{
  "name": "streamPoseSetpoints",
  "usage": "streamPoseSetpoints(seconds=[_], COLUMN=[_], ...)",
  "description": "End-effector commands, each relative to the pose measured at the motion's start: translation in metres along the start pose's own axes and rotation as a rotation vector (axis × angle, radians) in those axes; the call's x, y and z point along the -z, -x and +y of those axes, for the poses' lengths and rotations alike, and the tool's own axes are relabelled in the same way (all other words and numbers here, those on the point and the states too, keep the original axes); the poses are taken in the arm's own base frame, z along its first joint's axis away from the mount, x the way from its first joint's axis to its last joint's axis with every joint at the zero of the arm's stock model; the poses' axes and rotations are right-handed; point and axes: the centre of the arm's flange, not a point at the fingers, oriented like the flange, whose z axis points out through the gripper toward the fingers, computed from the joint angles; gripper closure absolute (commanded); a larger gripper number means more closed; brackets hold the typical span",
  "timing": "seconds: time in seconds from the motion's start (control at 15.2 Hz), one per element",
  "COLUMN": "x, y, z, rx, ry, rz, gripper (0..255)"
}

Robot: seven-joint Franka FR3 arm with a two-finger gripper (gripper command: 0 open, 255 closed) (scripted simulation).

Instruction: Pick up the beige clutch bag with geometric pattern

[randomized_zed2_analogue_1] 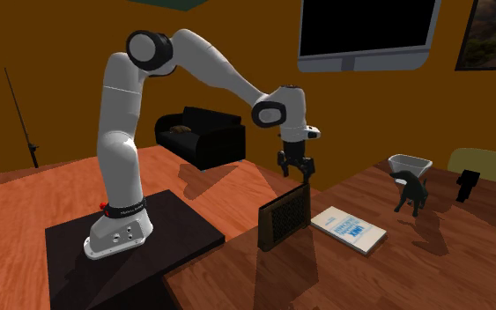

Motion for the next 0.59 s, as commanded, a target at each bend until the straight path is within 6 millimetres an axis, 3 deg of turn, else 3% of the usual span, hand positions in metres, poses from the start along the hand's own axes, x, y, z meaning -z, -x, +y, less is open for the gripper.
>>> streamPoseSetpoints(seconds=[0.0, 0.53], x=[-0.011, -0.051], y=[-0.006, -0.001], z=[0.015, 0.013], rx=[-0.001, -0.001], ry=[0.002, 0.002], rz=[0.004, 0.004], gripper=[0, 0])
